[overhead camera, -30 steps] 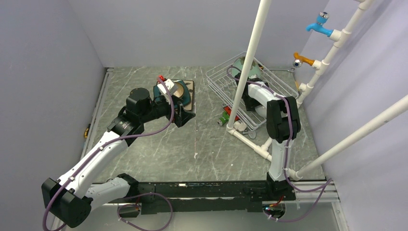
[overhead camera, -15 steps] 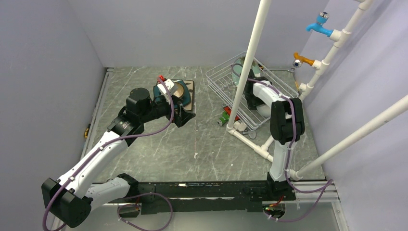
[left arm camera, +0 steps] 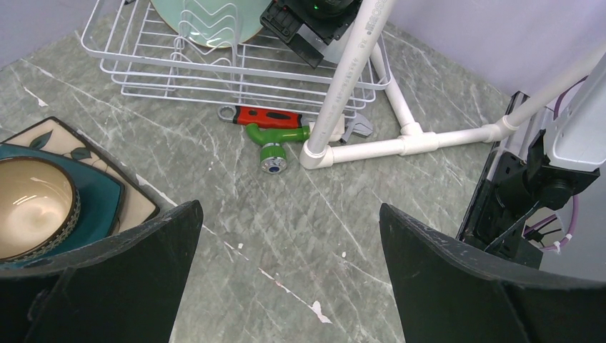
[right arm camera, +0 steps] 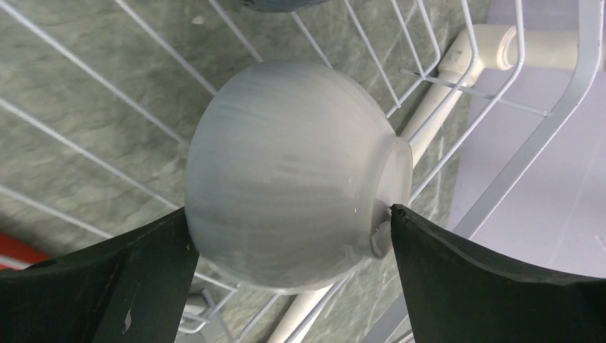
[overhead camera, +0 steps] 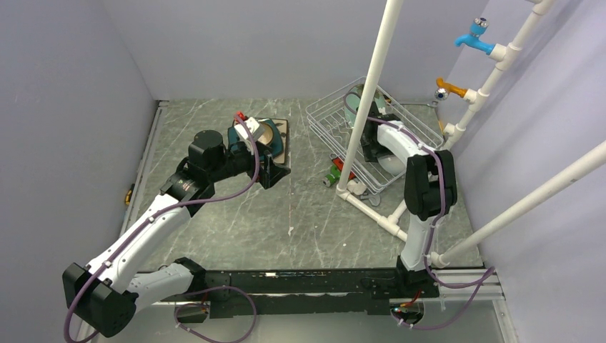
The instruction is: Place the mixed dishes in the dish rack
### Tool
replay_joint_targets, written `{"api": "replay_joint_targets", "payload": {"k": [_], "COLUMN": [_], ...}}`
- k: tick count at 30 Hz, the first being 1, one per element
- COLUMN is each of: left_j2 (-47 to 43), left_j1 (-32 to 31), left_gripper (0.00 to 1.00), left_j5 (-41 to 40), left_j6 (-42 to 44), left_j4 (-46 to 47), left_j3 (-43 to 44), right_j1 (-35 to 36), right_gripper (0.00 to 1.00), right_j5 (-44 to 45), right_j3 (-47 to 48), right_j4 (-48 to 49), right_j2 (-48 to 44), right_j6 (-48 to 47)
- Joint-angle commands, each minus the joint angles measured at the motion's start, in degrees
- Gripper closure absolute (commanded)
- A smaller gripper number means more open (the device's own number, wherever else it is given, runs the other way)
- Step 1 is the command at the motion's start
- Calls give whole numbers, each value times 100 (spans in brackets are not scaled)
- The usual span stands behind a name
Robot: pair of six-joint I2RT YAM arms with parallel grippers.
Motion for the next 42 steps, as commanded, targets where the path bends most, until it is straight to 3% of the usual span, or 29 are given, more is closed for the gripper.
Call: {"api": "replay_joint_targets", "payload": {"k": [1,15,20,27,42], "left_j2": [30,61,40,40,23], "left_j1": [-19,-22,-19,-22,-24], "left_gripper": [1,1,1,0,1], "left_j5": [29,75,52,79,64], "left_j6": [-50,-70,-66,-69,-67], "left_j4": [128,127,128,116,116], "left_j3": [109,134,119,129,136], "right_j1": [42,184,189,171,-275], "right_gripper": [0,0,0,0,2], "right_j5": [-251,-212,332,43,467], "right_j3": [-18,-282,-243,-344,-147], "right_j4": [74,101,0,168,331], "right_j2": [-402,-763,-535,-389,-140], "right_j6": [209,198,280,209,733]}}
